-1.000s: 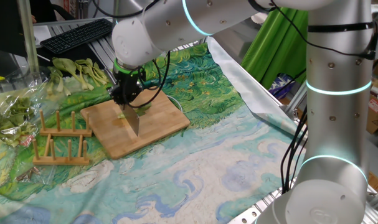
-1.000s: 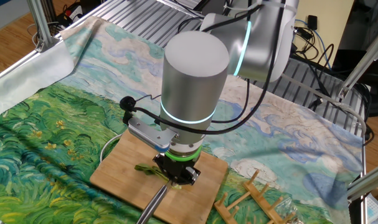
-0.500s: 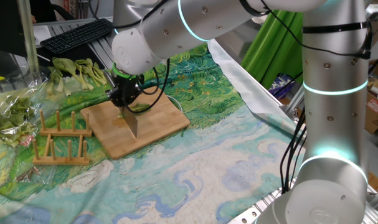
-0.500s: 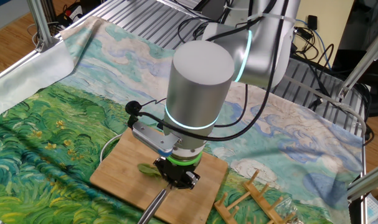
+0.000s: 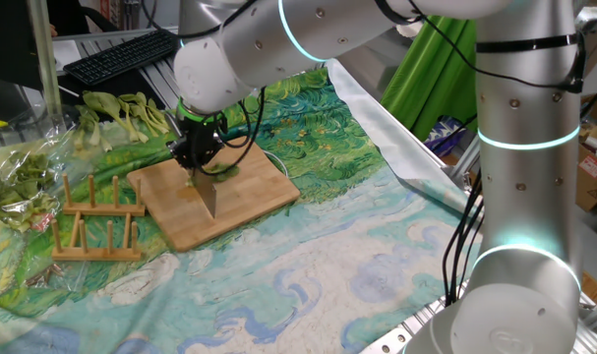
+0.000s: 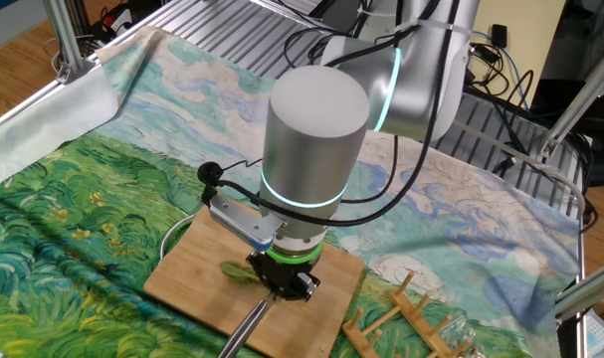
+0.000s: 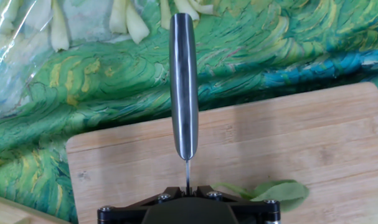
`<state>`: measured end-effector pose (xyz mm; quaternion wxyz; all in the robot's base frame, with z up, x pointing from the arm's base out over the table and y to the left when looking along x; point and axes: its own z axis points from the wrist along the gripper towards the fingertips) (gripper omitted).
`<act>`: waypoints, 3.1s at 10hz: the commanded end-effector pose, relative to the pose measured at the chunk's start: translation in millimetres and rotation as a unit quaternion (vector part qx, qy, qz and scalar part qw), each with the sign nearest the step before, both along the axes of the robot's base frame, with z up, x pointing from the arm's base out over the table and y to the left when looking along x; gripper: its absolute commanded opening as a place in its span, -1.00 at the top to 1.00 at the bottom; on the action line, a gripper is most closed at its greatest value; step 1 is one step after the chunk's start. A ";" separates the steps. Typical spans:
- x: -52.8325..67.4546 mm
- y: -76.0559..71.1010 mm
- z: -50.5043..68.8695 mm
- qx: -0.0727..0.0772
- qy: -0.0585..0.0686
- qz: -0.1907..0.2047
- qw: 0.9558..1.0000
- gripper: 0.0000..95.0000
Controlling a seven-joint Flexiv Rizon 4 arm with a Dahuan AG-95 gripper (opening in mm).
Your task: Chop the pakchoi
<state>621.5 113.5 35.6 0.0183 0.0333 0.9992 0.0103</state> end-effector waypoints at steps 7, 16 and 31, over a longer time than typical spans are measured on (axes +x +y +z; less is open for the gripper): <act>7.0 3.2 -2.5 0.001 -0.002 -0.010 1.000 1.00; 3.9 -11.8 17.9 -0.006 0.016 -0.003 1.000 1.00; 4.4 -16.3 -13.8 0.006 -0.005 -0.006 1.000 1.00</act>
